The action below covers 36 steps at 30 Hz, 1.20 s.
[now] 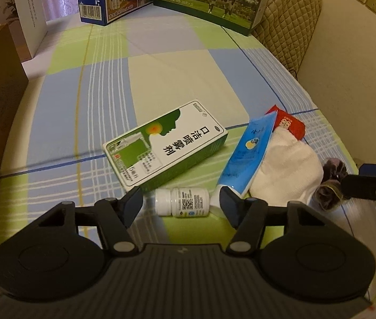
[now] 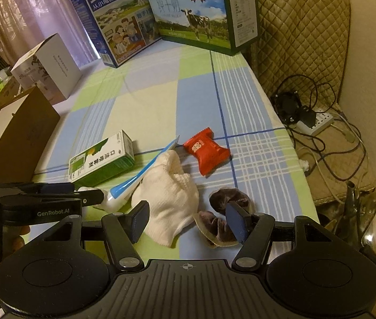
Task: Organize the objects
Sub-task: 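Grasp the white pill bottle with the left gripper while the right gripper grasps the white cloth, then carry the pill bottle and white cloth with both grippers over the brown box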
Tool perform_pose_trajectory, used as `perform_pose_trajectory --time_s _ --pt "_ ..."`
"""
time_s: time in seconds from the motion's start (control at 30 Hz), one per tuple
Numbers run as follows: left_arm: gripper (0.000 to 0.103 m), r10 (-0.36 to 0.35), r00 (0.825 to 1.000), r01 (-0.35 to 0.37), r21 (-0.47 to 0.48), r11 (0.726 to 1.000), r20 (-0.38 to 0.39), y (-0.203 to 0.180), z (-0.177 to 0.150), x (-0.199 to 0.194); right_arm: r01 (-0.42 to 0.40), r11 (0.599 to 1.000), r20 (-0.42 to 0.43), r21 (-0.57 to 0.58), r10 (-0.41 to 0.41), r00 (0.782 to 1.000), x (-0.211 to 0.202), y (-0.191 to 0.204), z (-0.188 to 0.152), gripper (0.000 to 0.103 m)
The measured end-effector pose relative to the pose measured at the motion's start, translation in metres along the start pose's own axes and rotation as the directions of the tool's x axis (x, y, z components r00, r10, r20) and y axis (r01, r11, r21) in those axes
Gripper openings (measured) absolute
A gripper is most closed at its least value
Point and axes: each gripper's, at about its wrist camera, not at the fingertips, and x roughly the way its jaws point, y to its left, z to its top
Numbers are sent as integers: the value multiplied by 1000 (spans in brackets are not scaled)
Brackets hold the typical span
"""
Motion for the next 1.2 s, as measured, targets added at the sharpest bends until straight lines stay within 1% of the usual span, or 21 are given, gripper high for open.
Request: perform_pose_trajectory --time_s 0.1,0.17,0.23,0.27,0.37,0.47,0.6,0.63,0.67,0.73,0.83,0.93,1.0,1.03,1.07,1.13,1.2 --pt "58 1 1000 -1 6 1000 10 0 0 2 -7 1000 -5 -2 7 1000 2 1 1 61" --pt "55 -5 1000 5 0 1000 13 2 1 3 -11 1000 -6 -2 11 1000 3 1 2 61" --pt "41 -3 1000 3 1 1000 2 4 1 5 -16 1000 -7 -5 16 1000 5 1 3 61" --pt "40 -1 1000 1 0 1000 -8 5 0 7 -18 1000 -6 -8 18 1000 5 1 4 61" --pt "41 0 1000 0 -5 1000 -22 8 -5 9 -29 999 -6 -26 29 1000 8 4 6 61" --pt "41 15 1000 -15 -7 1000 -26 12 -12 6 -45 997 -5 -69 45 999 13 10 8 61" --pt "41 32 999 -34 -31 999 -35 25 -23 -1 -58 984 -5 -168 58 998 22 21 9 62" --pt "41 40 999 -42 -37 998 -36 28 -25 -3 -57 978 -7 -199 57 998 25 24 9 64" --pt "41 50 998 -52 -44 998 -37 32 -27 -5 -49 971 -6 -234 49 999 29 28 9 69" --pt "41 70 997 -73 -58 996 -42 40 -32 -10 -26 955 0 -296 28 1000 37 34 9 73" --pt "41 94 994 -98 -86 992 -48 52 -38 -17 -3 932 -6 -363 1 1000 54 40 7 73" --pt "41 105 993 -110 -109 988 -51 61 -43 -22 11 918 -18 -396 -20 1000 73 43 4 73" --pt "41 107 993 -112 -116 987 -52 64 -45 -24 14 917 -39 -399 -32 999 81 43 1 70" --pt "41 107 993 -113 -120 986 -57 65 -46 -24 18 920 -57 -393 -43 997 85 43 -1 57" --pt "41 107 992 -114 -124 986 -60 66 -46 -24 10 924 -59 -383 -35 998 85 42 -2 51" --pt "41 106 993 -113 -128 985 -58 67 -47 -24 -7 927 -67 -376 -19 998 82 43 -3 43" --pt "41 106 993 -113 -130 985 -55 68 -47 -25 -29 932 -87 -362 -3 996 79 44 -6 40"
